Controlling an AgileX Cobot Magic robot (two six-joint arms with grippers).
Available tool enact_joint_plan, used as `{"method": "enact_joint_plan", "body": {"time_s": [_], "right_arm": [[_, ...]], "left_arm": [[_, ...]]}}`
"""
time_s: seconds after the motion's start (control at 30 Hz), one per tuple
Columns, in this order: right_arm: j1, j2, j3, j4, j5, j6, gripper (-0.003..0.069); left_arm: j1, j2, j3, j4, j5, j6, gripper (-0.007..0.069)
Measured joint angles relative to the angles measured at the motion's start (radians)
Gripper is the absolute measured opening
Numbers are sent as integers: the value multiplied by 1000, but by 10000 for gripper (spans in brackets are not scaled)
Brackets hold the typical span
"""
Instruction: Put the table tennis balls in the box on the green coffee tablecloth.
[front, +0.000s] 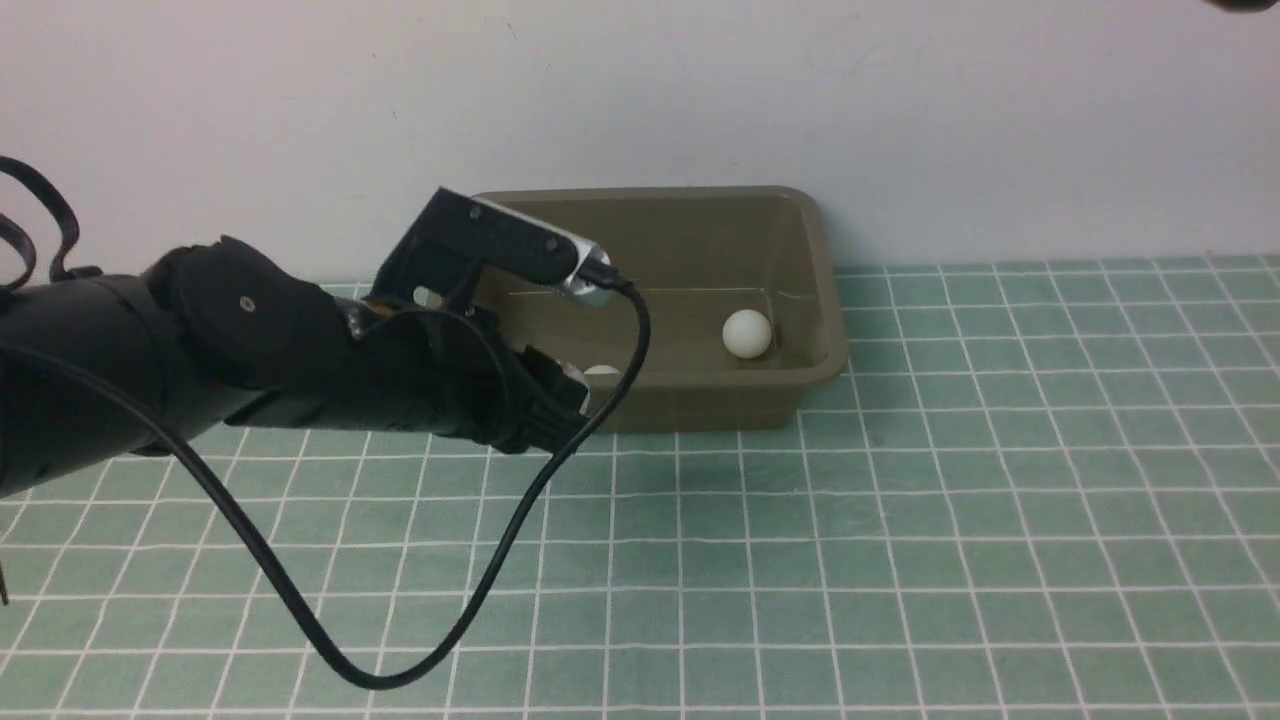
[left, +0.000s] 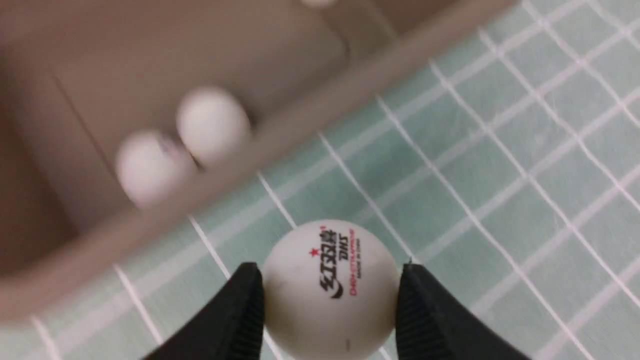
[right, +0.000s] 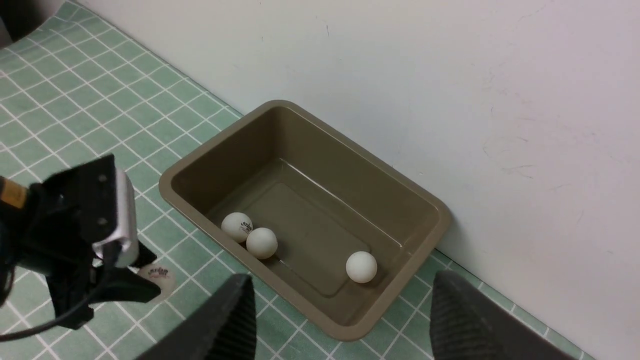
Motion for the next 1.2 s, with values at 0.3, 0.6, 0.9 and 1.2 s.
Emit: {"method": "enact_joint_plan", "body": {"time_s": [0.3, 0.6, 0.9, 1.2], "right_arm": [[0, 0, 0, 3, 0, 0, 432], [0, 0, 0, 19, 0, 0, 432], [0, 0, 0, 23, 0, 0, 432], [0, -29, 0, 6, -32, -27, 432]], "left_arm": [[0, 115, -96, -23, -295, 148, 304], [0, 361, -255, -28, -374, 183, 305], [0, 325, -269, -51, -281, 198, 434], [0, 56, -270, -43, -93, 198, 437]]}}
